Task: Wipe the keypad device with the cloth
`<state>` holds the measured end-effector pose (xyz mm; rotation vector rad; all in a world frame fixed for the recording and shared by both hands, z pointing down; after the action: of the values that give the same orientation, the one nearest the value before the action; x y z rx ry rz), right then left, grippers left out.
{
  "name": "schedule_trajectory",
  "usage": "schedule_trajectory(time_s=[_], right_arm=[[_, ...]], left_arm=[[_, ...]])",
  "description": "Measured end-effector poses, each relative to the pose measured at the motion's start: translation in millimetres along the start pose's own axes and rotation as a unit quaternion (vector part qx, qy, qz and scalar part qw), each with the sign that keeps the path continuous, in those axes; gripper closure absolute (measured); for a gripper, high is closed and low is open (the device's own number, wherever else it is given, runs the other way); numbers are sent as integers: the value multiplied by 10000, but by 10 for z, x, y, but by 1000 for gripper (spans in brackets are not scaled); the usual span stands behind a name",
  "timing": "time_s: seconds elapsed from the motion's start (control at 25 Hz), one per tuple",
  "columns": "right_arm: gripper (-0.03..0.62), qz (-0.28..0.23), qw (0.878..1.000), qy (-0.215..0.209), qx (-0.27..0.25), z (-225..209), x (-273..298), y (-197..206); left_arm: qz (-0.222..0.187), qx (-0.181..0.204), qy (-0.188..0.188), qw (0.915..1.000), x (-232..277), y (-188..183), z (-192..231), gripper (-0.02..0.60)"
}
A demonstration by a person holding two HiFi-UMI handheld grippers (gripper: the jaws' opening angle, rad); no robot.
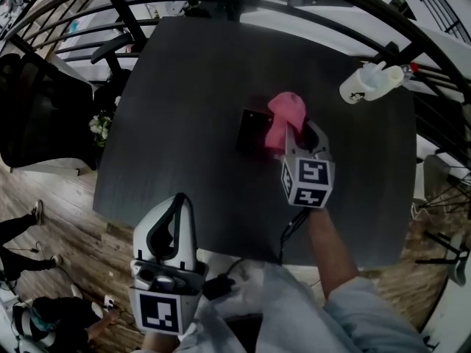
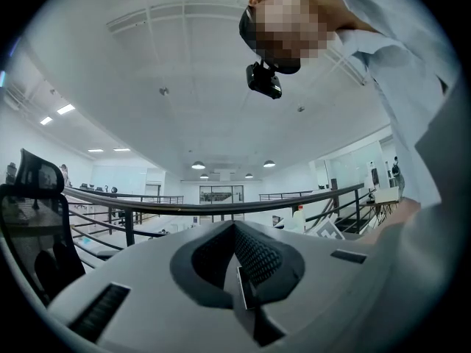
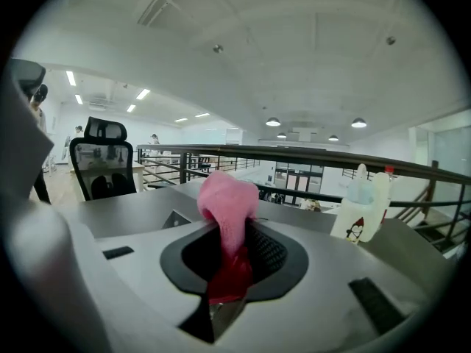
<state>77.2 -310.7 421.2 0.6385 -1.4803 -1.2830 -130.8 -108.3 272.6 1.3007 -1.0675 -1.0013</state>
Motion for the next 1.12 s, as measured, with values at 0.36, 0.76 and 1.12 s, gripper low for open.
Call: schedule_trajectory(time_s=[0.36, 0.76, 1.12], right_arm=[[522, 227, 9983, 486, 234, -299, -300, 290], [522, 854, 9945, 536, 291, -137, -574, 785], [523, 937, 9931, 458, 536, -8, -961, 858]], left_arm=[[-25, -4, 286, 9996, 89, -5, -128, 577], [-46, 5, 523, 9986, 103, -26, -189, 577], [-153, 4, 731, 9972, 101, -101, -189, 577]])
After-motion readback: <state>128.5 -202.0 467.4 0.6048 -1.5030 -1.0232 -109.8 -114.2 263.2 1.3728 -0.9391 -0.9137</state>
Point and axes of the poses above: the fingertips, and each gripper's own axes: x forward along the fingers, z to its left, y out of its underside, the point moved 5 cm from there along -x, backward along the fingers, and after that the axes turned 1 degree about -x, right-handed, at the moved point
